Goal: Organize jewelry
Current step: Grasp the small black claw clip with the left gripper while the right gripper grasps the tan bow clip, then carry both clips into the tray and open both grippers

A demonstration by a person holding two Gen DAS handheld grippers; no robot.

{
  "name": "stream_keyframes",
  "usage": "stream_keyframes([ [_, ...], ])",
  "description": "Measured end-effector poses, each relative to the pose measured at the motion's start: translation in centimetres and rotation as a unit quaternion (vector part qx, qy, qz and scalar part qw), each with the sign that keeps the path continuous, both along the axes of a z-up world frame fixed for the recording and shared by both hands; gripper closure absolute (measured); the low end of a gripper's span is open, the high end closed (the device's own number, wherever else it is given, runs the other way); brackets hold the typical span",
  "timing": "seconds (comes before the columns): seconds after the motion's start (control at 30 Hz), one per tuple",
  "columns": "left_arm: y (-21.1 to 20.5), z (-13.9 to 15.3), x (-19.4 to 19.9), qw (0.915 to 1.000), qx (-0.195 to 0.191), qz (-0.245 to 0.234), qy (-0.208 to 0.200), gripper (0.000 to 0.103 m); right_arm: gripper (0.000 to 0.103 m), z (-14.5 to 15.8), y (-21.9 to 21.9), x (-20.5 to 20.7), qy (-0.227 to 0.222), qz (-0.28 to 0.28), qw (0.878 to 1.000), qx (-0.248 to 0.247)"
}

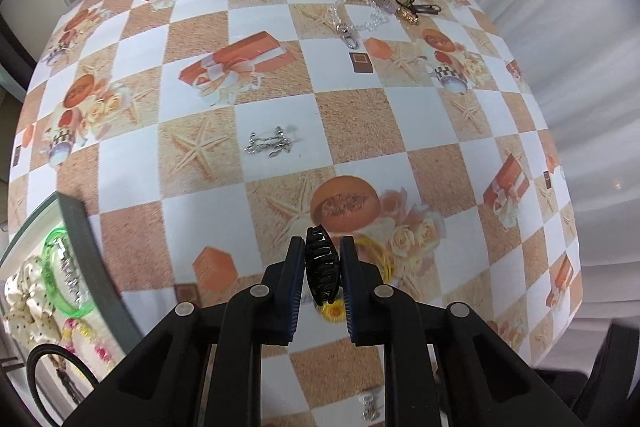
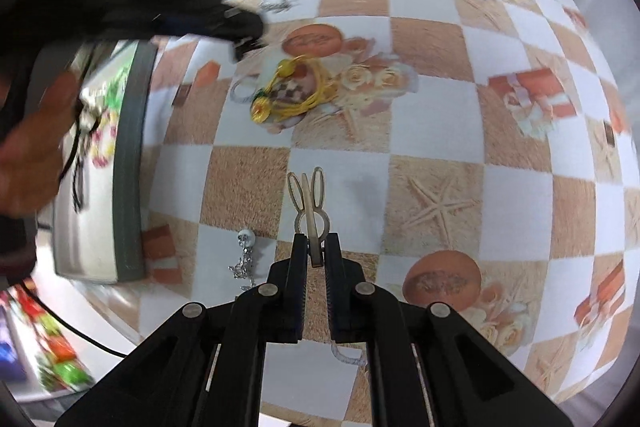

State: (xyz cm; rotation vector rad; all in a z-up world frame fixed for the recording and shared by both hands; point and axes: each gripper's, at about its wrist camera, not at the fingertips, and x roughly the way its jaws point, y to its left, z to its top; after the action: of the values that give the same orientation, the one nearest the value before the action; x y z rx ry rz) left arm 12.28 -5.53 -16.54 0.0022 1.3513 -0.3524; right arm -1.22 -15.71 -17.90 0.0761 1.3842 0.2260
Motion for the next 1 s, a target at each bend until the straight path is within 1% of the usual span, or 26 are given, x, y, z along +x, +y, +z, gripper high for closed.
stream_keyframes([
  [0.1, 0.7, 1.0, -0.9, 1.0, -0.002, 0.003, -0.007, 0.08, 0.094, 0.4, -1.5, 0.3, 0.012, -0.031, 0.999, 0.022],
  [0.2, 1.5, 1.7, -1.9, 0.9999, -0.003, 0.008, -0.011, 0.08, 0.094, 0.9, -2.6, 0.4, 0.018, -0.052, 0.998, 0.034],
  [0.3, 2.5, 2.5, -3.0, 0.9998, -0.002, 0.013, -0.015, 0.08, 0.094, 1.4, -3.6, 0.7, 0.021, -0.063, 0.997, 0.039],
  [0.43, 4.3, 3.6, -4.5, 0.9995, -0.003, 0.026, -0.019, 0.08, 0.094, 2.2, -3.2, 0.8, 0.02, -0.068, 0.997, 0.043],
  [0.5, 5.2, 3.9, -5.3, 0.9992, -0.003, 0.034, -0.019, 0.08, 0.094, 2.5, -2.8, 1.0, 0.019, -0.068, 0.997, 0.045],
  [0.73, 9.0, 4.9, -8.1, 0.9978, -0.001, 0.063, -0.021, 0.08, 0.094, 5.1, -0.7, 1.7, 0.006, -0.054, 0.997, 0.06],
  [0.9, 12.3, 4.9, -10.2, 0.9955, -0.001, 0.094, -0.013, 0.08, 0.094, 6.9, 2.3, 2.7, -0.007, -0.026, 0.997, 0.068],
  [1.0, 14.0, 4.8, -11.2, 0.9936, 0.0, 0.113, -0.01, 0.08, 0.094, 7.5, 4.4, 3.1, -0.011, -0.006, 0.997, 0.074],
])
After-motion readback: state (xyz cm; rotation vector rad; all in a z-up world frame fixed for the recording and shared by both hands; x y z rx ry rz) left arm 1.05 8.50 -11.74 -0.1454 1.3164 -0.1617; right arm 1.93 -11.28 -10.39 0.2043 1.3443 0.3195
